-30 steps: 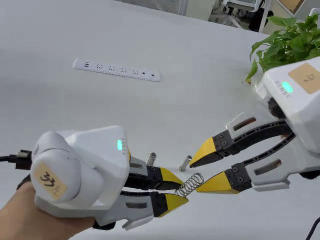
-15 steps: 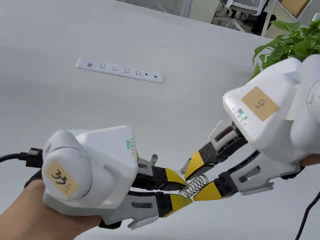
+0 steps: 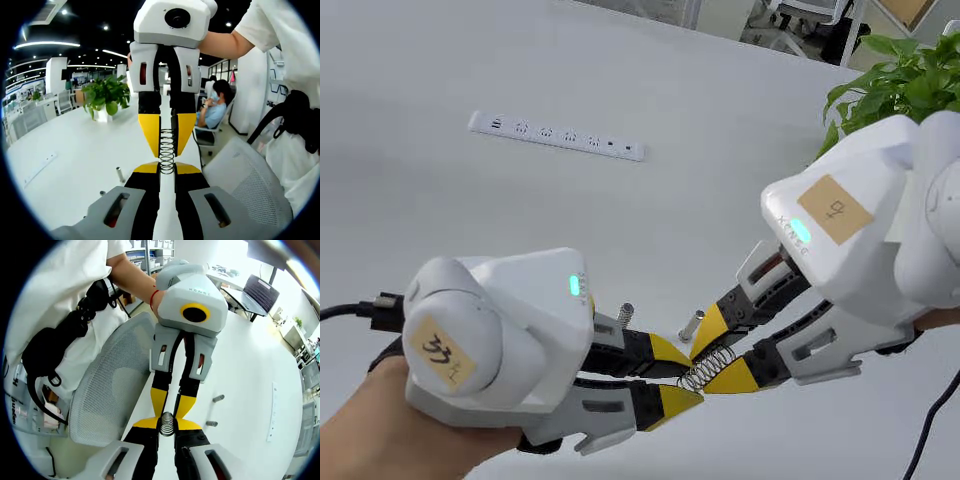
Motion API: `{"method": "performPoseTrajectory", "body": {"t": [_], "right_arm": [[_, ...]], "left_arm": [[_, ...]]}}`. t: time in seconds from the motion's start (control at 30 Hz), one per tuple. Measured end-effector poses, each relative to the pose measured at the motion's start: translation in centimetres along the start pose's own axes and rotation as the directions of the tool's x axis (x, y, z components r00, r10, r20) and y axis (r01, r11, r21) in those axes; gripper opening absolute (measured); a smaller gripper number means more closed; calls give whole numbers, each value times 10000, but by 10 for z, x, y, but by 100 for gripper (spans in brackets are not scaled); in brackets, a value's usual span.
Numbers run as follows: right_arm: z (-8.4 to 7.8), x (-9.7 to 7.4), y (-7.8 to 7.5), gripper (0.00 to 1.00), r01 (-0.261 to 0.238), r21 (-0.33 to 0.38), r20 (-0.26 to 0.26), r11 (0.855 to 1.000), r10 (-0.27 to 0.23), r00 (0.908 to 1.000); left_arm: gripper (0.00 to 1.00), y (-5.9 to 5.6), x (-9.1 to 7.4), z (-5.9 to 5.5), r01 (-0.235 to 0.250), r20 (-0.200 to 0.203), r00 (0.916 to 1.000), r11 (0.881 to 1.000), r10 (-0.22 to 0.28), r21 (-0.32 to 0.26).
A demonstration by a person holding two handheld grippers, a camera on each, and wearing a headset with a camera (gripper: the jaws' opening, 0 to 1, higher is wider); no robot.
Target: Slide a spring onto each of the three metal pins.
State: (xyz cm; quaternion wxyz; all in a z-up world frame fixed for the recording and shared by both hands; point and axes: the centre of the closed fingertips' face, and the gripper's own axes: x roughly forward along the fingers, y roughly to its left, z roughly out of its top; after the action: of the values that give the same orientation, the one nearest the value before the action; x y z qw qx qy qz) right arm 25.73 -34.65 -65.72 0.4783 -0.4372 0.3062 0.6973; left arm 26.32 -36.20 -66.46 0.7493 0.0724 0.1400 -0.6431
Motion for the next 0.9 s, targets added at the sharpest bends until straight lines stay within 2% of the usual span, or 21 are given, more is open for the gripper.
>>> {"method": "performPoseTrajectory", "body": {"t": [0.5, 0.9], "right_arm": [[4, 2, 1, 7, 95, 64, 10, 9999, -96, 10000], [7, 3, 1, 6, 146, 199, 94, 9997, -148, 9998]], "left_arm": [[6, -1, -3, -1, 25, 89, 10000, 10000, -25, 19], [9, 0, -5, -4, 4, 118, 9999, 9998, -1, -196]]}}
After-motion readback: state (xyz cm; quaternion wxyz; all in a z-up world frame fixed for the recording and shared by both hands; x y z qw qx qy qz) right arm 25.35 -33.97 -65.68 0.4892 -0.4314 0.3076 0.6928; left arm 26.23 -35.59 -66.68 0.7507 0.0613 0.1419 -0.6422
